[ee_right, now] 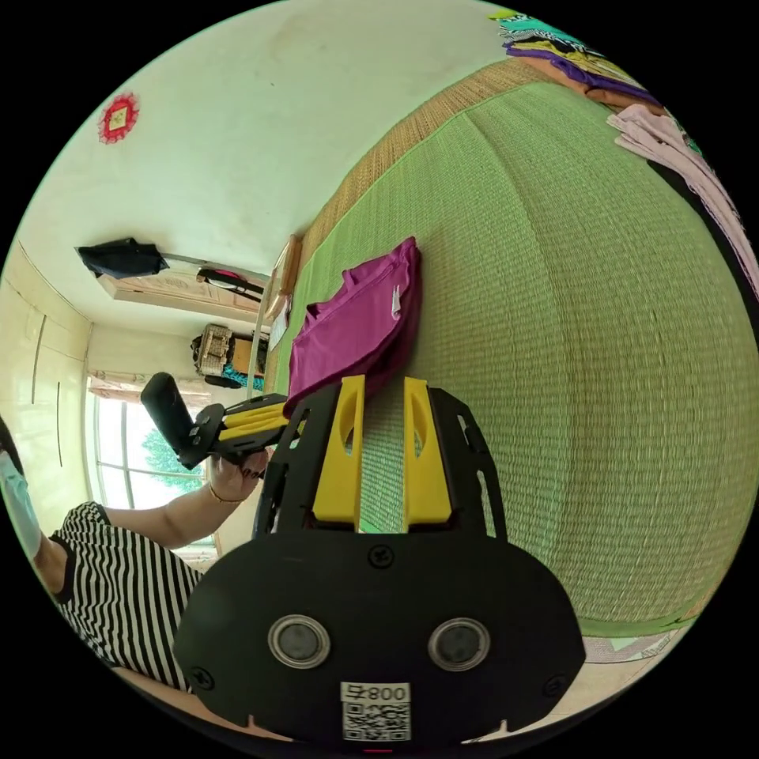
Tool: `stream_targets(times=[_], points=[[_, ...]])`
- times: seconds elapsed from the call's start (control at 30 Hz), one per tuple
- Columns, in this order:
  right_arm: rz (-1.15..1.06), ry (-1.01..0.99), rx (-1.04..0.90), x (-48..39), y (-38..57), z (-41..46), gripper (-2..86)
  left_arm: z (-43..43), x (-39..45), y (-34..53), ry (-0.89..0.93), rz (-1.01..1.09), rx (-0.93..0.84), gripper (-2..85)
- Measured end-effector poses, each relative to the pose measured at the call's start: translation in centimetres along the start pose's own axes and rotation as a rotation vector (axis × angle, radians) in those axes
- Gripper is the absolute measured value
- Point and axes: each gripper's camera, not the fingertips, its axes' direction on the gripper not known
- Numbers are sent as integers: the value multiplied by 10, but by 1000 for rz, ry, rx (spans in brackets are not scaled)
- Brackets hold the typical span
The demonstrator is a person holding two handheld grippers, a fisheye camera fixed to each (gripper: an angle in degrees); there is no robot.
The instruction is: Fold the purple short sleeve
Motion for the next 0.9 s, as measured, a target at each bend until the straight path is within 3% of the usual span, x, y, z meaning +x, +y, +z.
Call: stream_targets(times=[0.43, 0.9], points=[[71, -37, -43, 21, -125, 42, 74, 36, -9, 25, 93, 1, -7, 10], [46, -7, -104, 13, -164, 63, 25, 25, -10, 36, 166, -11, -15, 10]])
